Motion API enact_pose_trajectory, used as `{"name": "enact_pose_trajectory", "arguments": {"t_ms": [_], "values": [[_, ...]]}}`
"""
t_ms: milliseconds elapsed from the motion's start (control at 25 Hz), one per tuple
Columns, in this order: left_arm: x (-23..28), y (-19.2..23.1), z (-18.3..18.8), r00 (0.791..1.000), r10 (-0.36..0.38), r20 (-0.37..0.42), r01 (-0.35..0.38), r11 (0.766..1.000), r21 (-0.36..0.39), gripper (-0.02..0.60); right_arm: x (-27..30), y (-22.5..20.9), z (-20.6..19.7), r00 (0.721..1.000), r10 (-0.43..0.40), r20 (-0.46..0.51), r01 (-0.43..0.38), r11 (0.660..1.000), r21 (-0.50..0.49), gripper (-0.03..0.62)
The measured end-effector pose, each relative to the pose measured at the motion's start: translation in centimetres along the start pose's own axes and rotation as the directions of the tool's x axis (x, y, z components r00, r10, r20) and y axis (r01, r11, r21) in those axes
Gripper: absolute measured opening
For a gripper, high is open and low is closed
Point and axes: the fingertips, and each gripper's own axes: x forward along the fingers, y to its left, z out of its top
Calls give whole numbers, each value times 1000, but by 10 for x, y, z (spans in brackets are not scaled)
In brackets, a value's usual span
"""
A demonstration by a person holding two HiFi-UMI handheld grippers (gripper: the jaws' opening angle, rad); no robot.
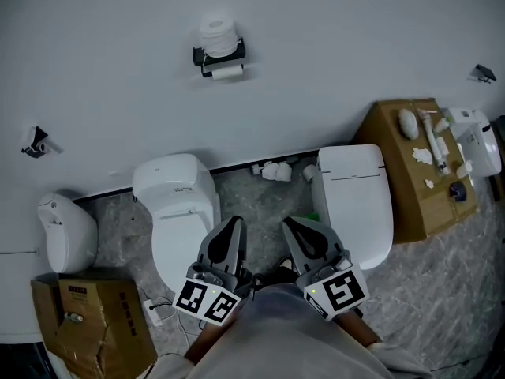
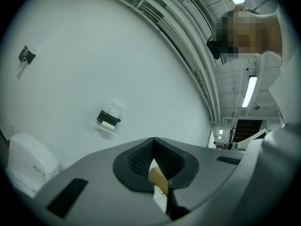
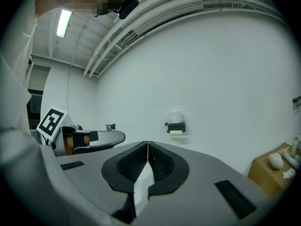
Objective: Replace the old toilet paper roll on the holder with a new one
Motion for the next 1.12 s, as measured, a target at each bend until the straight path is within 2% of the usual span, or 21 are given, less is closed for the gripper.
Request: {"name": "enact_pose_trajectory", "arguments": {"t_ms": [400, 840, 1120], "values": [[34, -12, -4, 1000, 4, 14, -4, 1000, 6, 5, 4, -34, -2, 999, 40, 32, -40, 999, 18, 17], [71, -12, -13, 1000, -5, -20, 5, 1000, -20, 5, 15, -71, -7, 999, 22, 26, -23, 998, 65, 17], [106, 5, -12, 1000, -18, -18, 17, 999, -50, 5, 42, -95, -4, 1000, 13, 11, -13, 999, 51, 17]]}}
